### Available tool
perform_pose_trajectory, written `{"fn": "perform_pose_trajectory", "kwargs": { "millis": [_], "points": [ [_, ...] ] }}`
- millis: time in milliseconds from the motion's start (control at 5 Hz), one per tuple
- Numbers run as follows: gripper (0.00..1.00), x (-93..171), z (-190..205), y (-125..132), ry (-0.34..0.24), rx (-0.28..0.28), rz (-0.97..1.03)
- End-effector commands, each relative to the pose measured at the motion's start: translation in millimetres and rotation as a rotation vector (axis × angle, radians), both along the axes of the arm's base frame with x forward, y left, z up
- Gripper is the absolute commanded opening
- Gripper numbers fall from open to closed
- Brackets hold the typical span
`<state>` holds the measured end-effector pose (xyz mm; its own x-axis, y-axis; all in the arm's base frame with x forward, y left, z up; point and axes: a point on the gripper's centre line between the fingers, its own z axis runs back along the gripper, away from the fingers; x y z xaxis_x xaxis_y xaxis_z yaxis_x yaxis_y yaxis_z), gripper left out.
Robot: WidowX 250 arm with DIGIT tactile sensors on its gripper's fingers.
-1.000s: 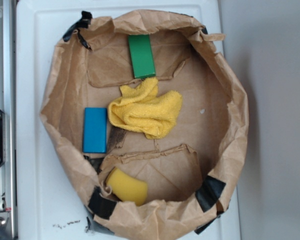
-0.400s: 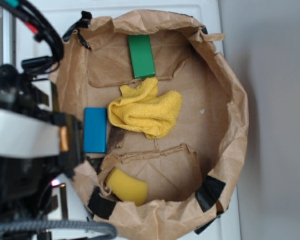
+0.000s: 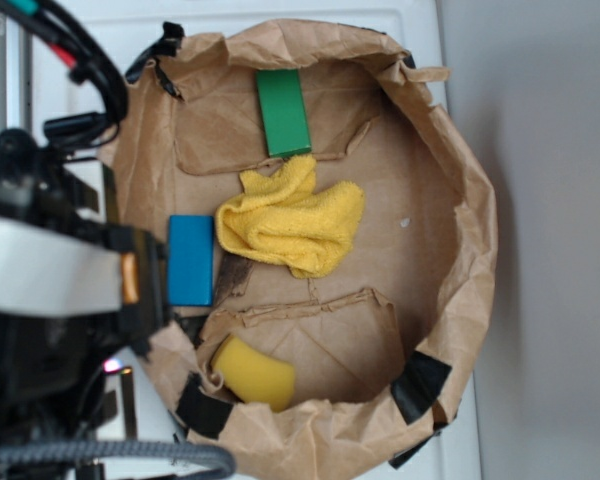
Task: Grab the yellow cloth.
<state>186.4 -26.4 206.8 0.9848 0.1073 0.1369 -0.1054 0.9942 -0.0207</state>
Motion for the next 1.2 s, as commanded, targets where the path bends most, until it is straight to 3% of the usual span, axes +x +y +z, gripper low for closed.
{"fn": "perform_pose_trajectory", "kwargs": {
  "millis": [0,200,400,600,1000],
  "points": [
    [1.0,62.5,-31.9,4.0,-0.059,0.012,0.314],
    [1.0,80.5,-61.3,19.3,-0.065,0.039,0.365],
    [1.0,93.1,-88.6,40.0,-0.087,0.138,0.386],
    [1.0,95.3,-111.5,53.3,-0.044,0.195,0.357],
    [1.0,69.3,-145.7,59.7,0.068,0.184,0.224]
  ]
}}
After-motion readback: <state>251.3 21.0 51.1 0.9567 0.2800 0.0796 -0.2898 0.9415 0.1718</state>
